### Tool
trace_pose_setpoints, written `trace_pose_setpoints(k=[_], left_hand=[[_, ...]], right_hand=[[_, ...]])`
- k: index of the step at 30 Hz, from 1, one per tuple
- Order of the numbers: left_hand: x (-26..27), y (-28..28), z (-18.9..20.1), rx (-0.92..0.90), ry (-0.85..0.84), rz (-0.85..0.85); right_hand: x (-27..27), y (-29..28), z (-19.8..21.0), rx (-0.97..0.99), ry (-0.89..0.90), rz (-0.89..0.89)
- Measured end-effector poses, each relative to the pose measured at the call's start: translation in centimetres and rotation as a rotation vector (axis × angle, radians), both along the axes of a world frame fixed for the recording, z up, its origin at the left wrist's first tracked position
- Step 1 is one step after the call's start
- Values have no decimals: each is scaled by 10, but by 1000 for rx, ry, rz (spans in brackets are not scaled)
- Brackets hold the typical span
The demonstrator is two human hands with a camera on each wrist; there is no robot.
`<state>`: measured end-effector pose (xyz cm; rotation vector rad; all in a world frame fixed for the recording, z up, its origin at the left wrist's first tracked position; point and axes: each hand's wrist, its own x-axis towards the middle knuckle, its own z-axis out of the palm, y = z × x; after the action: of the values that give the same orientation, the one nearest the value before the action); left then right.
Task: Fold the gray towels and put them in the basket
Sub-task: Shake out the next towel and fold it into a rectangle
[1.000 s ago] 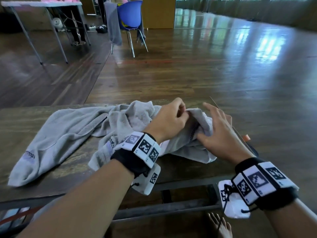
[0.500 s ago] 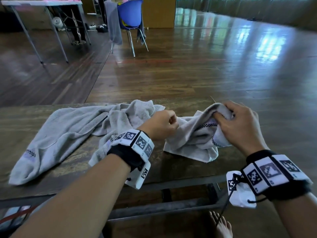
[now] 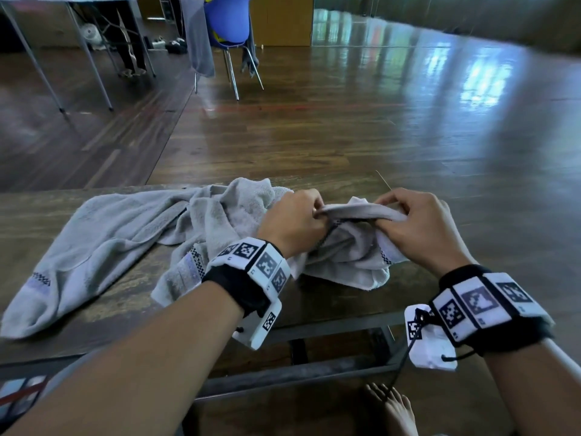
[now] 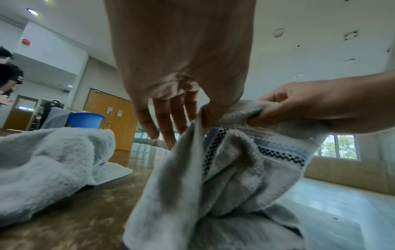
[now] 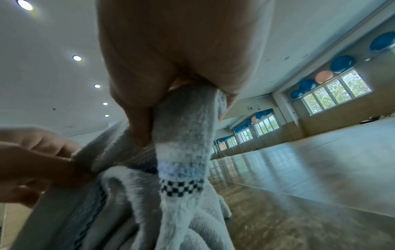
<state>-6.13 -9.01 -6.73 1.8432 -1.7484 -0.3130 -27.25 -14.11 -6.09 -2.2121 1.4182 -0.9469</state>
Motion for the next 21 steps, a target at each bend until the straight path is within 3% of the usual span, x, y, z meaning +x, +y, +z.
trace_pose_setpoints(k=[7, 10, 13, 16, 18, 21], left_hand=[[25, -3, 3, -87, -78, 187], [33, -9, -1, -101, -90, 273], [37, -16, -8, -39, -40, 112], [35, -11, -20, 93, 74, -124], [31, -7, -30, 207, 93, -244], [22, -7, -41, 333, -39, -330]], right_hand=[[-12, -2, 10, 118, -111, 181], [-20, -8, 11, 121, -93, 142], [-28, -15, 4, 71, 24, -7], [-28, -19, -11, 159, 206, -101], [-24, -21, -21, 218, 302, -67], [-12, -22, -34, 264, 352, 58]])
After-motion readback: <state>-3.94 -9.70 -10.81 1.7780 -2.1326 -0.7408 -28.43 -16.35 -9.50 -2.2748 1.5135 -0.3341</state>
